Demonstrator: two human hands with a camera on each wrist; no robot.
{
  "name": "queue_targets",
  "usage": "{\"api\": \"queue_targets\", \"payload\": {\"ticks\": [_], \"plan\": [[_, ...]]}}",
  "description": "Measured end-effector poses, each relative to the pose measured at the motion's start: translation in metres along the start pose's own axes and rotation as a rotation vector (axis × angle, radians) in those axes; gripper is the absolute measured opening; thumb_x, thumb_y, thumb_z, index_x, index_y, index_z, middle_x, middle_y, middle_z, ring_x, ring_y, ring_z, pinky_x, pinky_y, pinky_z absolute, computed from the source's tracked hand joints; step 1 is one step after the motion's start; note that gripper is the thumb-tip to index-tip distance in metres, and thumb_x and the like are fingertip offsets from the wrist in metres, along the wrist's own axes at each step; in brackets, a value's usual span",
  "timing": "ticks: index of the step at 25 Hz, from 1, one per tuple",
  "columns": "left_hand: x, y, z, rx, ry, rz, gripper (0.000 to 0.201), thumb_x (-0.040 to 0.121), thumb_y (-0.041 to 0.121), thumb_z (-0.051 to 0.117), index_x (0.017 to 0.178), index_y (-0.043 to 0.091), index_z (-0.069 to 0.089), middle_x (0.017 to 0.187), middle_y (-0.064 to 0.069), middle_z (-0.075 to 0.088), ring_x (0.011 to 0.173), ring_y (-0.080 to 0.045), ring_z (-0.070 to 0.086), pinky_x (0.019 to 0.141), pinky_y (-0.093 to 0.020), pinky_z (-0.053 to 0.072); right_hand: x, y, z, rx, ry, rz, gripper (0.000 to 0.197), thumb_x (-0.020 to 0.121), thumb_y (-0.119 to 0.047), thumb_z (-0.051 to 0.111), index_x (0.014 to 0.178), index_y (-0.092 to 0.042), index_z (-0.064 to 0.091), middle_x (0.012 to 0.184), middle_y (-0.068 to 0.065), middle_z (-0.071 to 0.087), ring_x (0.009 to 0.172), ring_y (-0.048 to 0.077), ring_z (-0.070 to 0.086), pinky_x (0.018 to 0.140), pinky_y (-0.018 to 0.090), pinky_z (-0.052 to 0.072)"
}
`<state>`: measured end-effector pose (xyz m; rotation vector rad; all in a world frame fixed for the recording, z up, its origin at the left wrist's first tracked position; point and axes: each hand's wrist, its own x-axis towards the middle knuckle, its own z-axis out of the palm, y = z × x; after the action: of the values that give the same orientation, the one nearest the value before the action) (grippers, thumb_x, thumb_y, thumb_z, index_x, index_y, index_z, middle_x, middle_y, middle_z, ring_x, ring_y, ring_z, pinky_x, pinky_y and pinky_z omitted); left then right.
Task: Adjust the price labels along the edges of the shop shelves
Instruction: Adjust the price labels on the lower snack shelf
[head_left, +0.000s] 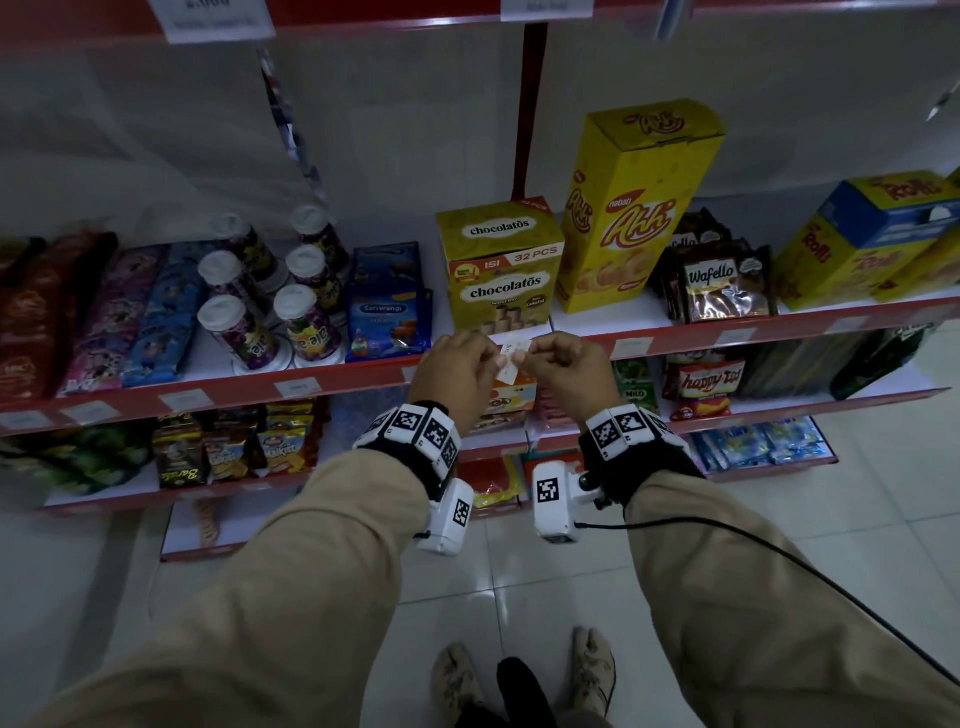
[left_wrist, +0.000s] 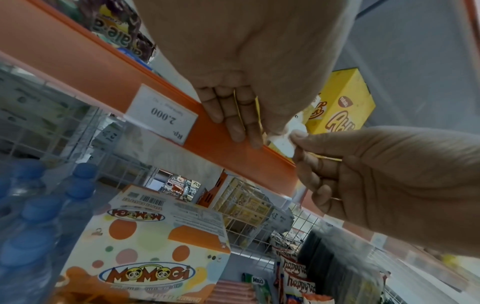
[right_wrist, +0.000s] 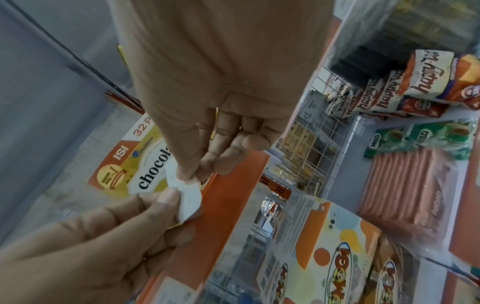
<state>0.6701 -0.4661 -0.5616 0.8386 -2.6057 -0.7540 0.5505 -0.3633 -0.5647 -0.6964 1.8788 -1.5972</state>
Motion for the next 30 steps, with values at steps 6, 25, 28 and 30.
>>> {"api": "queue_targets", "payload": {"ticks": [6, 25, 28, 30], "plan": [[0.003, -0.002, -0.001, 0.118, -0.056, 0.049, 0.019, 0.096, 0.028, 0.051, 0.099, 0.012, 0.061, 0.106, -0.006, 0.059, 0.101, -0.027, 0.049, 0.086, -0.037, 0.037, 0.005, -0.004, -0.01, -0.177, 0.052, -0.131, 0.015, 0.084, -0.009, 0.068, 0.099, -0.005, 0.066, 0.084, 0.004, 0.067, 0.072, 0.014, 0.063, 0.066, 0.023, 0.05], [0.002, -0.005, -0.001, 0.053, 0.016, -0.014, 0.022, 0.089, 0.03, 0.06, 0.109, 0.022, 0.056, 0.093, 0.007, 0.065, 0.095, -0.02, 0.057, 0.088, -0.037, 0.04, 0.03, -0.016, -0.029, -0.595, -0.074, -0.345, 0.006, 0.085, -0.01, 0.066, 0.085, -0.016, 0.067, 0.08, -0.006, 0.066, 0.075, 0.008, 0.059, 0.065, 0.023, 0.045], [0.001, -0.003, -0.002, -0.009, 0.021, -0.046, 0.035, 0.088, 0.03, 0.061, 0.121, 0.024, 0.049, 0.089, 0.007, 0.064, 0.089, -0.018, 0.06, 0.087, -0.038, 0.044, 0.029, -0.014, -0.027, -0.652, -0.096, -0.358, 0.006, 0.085, -0.01, 0.066, 0.086, -0.015, 0.068, 0.087, 0.002, 0.069, 0.081, 0.016, 0.06, 0.068, 0.029, 0.047], [0.0, -0.002, -0.001, -0.011, 0.04, -0.03, 0.042, 0.088, 0.028, 0.061, 0.126, 0.025, 0.046, 0.09, 0.006, 0.061, 0.088, -0.018, 0.06, 0.087, -0.038, 0.044, 0.026, -0.011, -0.026, -0.672, -0.091, -0.36, 0.006, 0.085, -0.011, 0.066, 0.088, -0.015, 0.069, 0.089, 0.004, 0.068, 0.084, 0.018, 0.057, 0.071, 0.031, 0.046]]}}
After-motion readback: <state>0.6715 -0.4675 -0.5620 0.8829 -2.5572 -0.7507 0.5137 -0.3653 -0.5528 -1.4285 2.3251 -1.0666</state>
